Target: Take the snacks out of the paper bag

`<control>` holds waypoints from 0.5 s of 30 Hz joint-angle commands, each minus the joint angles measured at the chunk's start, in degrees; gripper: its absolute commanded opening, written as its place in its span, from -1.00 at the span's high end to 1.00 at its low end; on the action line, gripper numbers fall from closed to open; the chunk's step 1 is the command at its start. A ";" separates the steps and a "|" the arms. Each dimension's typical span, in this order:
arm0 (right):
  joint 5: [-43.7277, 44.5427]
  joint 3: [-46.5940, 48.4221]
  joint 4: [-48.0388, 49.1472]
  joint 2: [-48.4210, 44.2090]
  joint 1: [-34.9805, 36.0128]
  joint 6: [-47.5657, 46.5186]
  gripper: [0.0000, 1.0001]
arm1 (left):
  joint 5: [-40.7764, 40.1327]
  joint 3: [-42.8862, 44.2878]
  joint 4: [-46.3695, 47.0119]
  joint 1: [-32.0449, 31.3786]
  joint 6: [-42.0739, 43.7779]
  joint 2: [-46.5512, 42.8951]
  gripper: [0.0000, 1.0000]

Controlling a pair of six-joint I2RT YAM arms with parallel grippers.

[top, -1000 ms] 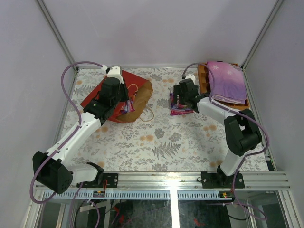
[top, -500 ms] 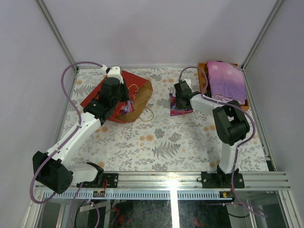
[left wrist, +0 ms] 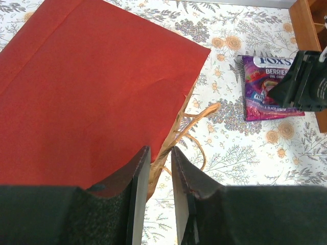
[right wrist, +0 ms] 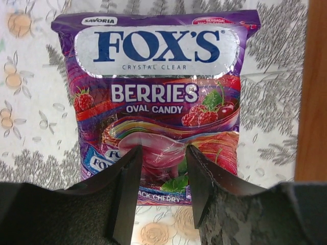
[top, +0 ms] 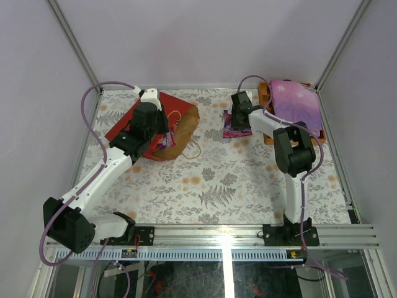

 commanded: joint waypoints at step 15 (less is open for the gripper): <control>-6.92 35.05 -14.56 21.28 -8.80 -11.38 -0.03 | -0.73 0.17 1.78 -0.08 0.04 2.15 0.53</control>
